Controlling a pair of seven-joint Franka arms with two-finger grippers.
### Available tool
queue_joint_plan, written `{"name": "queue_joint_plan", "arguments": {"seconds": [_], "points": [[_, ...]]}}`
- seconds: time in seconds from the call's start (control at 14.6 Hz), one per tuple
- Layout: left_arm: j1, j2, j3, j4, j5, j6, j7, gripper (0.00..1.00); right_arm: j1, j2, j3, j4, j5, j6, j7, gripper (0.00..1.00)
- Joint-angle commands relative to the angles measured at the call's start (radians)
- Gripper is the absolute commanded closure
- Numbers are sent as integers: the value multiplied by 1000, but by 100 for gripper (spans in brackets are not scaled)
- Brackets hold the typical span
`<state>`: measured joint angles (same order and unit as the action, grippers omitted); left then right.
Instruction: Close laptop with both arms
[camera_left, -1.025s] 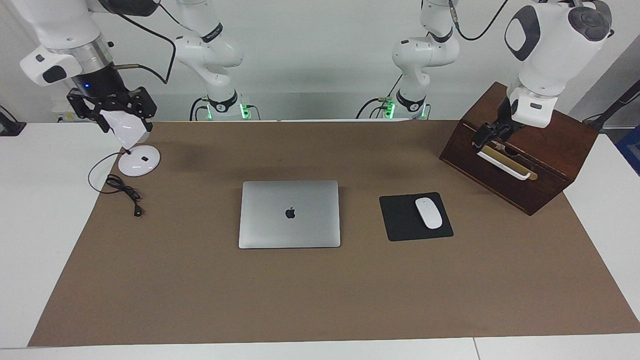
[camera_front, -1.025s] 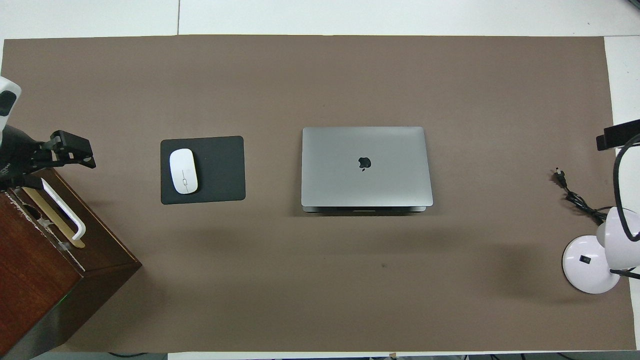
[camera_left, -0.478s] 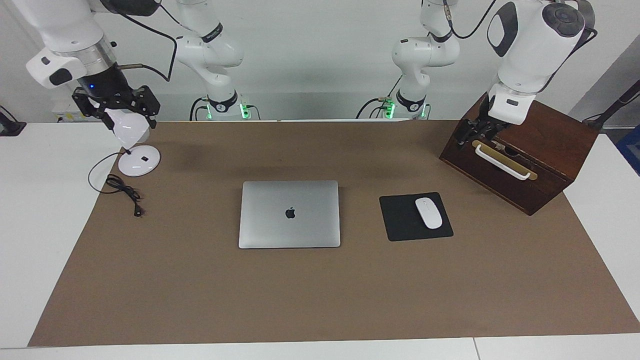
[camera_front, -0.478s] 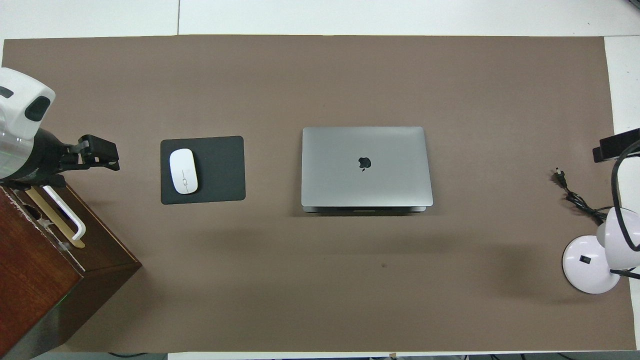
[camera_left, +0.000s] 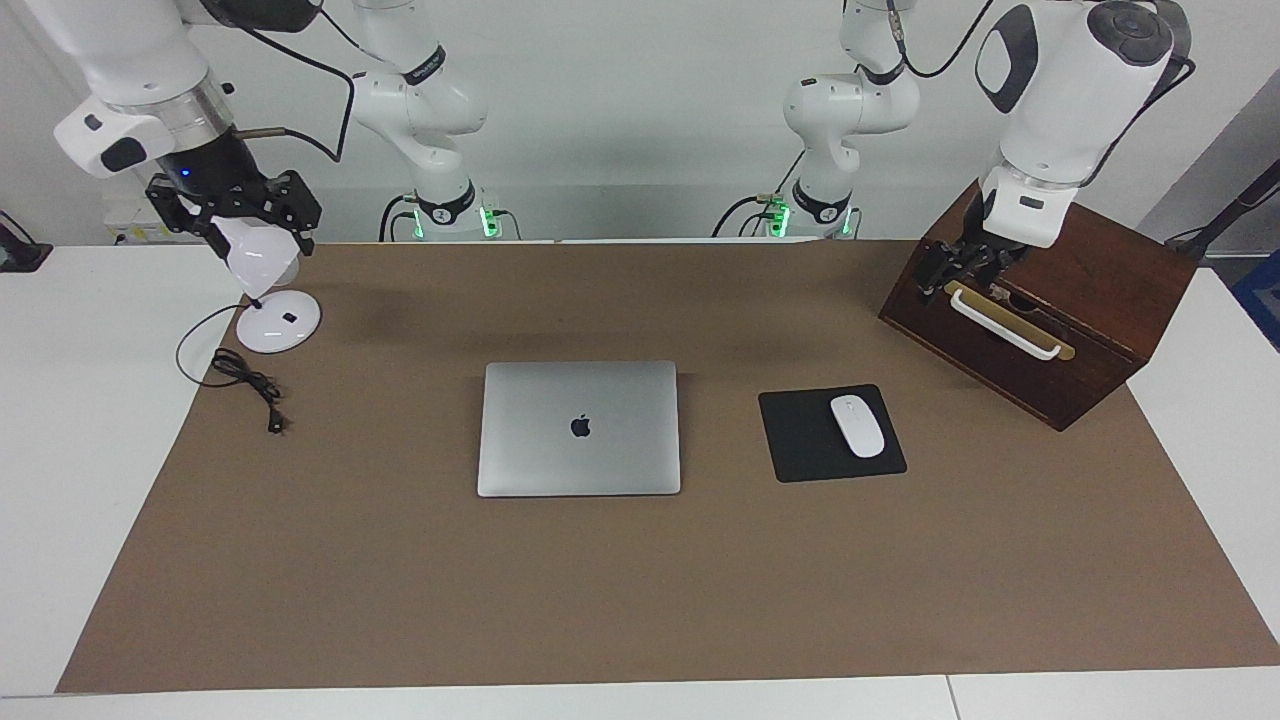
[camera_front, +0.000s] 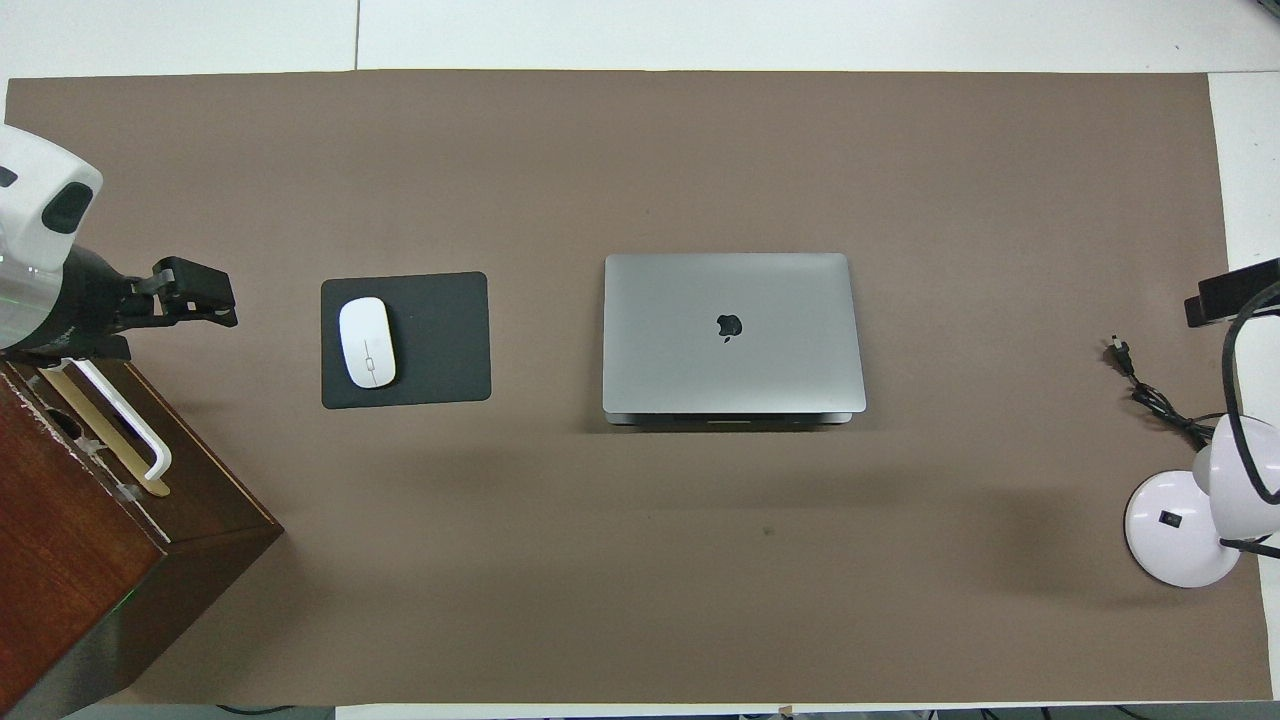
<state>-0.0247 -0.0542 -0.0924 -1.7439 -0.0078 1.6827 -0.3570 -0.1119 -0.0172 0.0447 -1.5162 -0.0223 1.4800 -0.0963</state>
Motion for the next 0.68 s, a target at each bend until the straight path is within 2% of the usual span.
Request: {"name": "queue_joint_plan", "arguments": {"seconds": [0.0,0.14,0.62], "points": [[8,-3,-10,38,3,-32,29,0,-9,2,4,10,18,-20,-20,0],[15,16,-9,90,6,-92,81,0,-9,2,7,10,18,-20,-20,0],[22,7,5,87,3,-103,118,0,-9,0,6,7,21,-20,-11,0]]}}
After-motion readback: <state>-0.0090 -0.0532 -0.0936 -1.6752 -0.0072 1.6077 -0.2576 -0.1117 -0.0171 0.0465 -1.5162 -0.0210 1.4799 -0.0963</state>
